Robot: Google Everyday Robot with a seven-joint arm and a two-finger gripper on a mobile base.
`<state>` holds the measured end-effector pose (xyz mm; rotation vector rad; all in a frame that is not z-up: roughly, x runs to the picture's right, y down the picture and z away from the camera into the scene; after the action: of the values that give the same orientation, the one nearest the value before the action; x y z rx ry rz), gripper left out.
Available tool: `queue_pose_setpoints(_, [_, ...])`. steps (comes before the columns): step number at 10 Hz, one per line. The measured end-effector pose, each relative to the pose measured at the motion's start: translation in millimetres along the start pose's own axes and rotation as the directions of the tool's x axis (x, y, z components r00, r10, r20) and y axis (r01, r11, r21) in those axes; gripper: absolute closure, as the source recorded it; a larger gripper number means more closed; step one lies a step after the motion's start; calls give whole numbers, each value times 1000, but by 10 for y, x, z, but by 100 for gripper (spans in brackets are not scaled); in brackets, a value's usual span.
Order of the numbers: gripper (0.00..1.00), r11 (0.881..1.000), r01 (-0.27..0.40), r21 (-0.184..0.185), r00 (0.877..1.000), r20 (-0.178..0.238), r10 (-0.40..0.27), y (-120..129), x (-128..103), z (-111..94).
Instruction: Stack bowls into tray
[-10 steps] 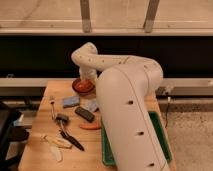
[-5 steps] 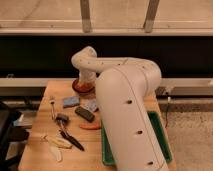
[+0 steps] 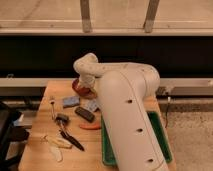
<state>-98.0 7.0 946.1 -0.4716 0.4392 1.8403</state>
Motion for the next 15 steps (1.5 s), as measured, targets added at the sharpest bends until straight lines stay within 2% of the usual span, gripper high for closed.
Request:
queue_pose_setpoints(1, [21,1000,-9,-28,1000,2,9,33,-13,61])
queue_pose_setpoints(2, [26,999,-10,-53,1000,5,11,74,-27,110])
queue_pose_setpoints(4, [46,995,2,-96,1000,26,0,183,-97,167])
queue_pose_setpoints(9, [95,988,49,-147,997,62,-40,377,-150,141])
queue_pose_setpoints(10, [100,986,62,-154,996,73,-51,412,-172,102])
queue_pose_setpoints(14, [100,975,106,-197,991,97,-88,614,-221,-54])
queue_pose_setpoints(15, [100,972,117,-203,990,96,-99,657,-254,-149])
